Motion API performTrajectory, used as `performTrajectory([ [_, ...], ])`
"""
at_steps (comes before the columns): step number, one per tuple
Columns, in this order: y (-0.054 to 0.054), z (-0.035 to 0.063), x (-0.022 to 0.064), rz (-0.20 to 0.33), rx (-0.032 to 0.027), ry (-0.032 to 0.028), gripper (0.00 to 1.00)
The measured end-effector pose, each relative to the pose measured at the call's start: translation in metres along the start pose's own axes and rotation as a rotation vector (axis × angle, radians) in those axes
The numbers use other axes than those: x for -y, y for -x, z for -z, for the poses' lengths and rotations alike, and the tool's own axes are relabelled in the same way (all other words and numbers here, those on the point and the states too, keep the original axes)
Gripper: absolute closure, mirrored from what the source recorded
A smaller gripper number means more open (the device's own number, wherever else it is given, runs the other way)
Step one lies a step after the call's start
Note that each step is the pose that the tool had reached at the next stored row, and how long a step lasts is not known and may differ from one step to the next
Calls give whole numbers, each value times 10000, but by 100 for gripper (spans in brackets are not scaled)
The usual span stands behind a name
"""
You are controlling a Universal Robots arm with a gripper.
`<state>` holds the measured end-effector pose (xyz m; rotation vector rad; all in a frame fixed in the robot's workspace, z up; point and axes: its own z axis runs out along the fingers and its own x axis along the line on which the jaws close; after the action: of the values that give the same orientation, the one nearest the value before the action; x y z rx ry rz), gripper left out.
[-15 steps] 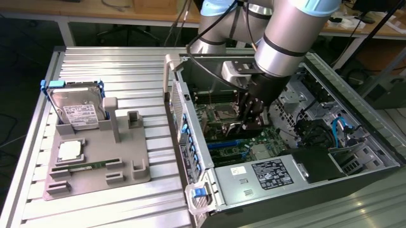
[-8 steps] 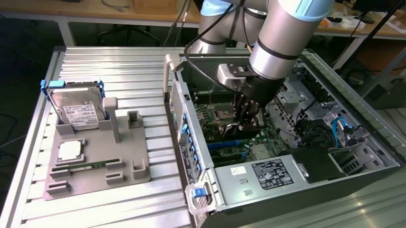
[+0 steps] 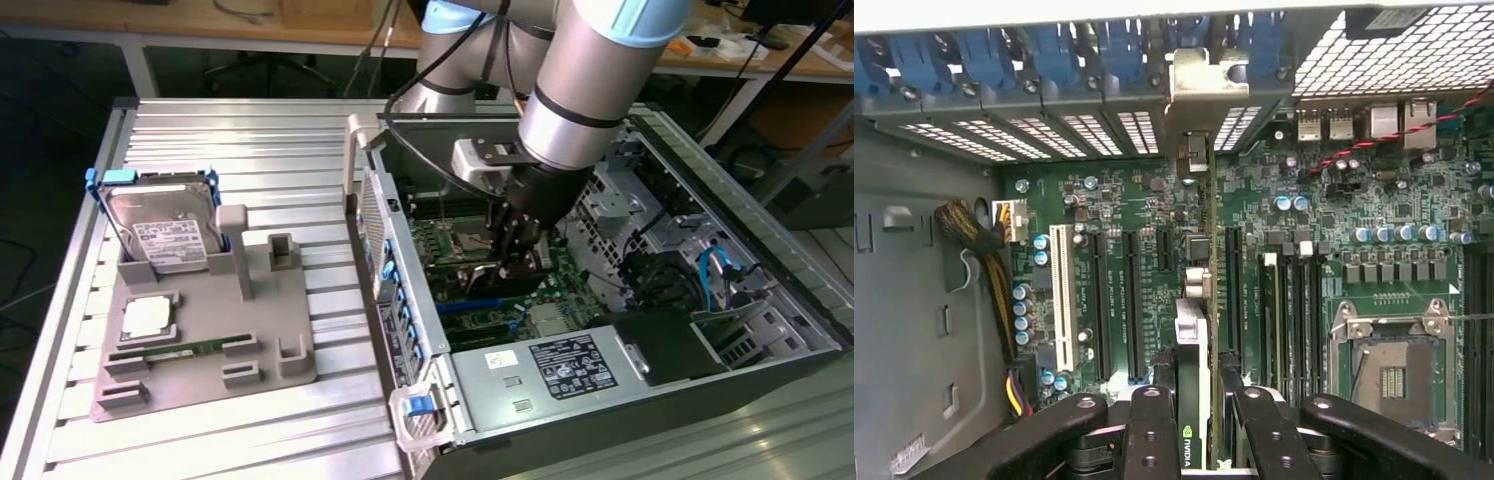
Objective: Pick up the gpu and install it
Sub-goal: 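Insert the gpu into the slot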
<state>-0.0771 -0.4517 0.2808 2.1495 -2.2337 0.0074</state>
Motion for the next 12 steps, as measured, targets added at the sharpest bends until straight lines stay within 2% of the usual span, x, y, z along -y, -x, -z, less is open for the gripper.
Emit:
performTrajectory([
  [1,0,-8,-14,0,-35,-5,73],
  [2,3,-17,-17,-1,-99,-18,73],
  [7,20,-78,-22,-6,-113,-98,73],
  [12,42,-117,-65,-9,-129,-165,73],
])
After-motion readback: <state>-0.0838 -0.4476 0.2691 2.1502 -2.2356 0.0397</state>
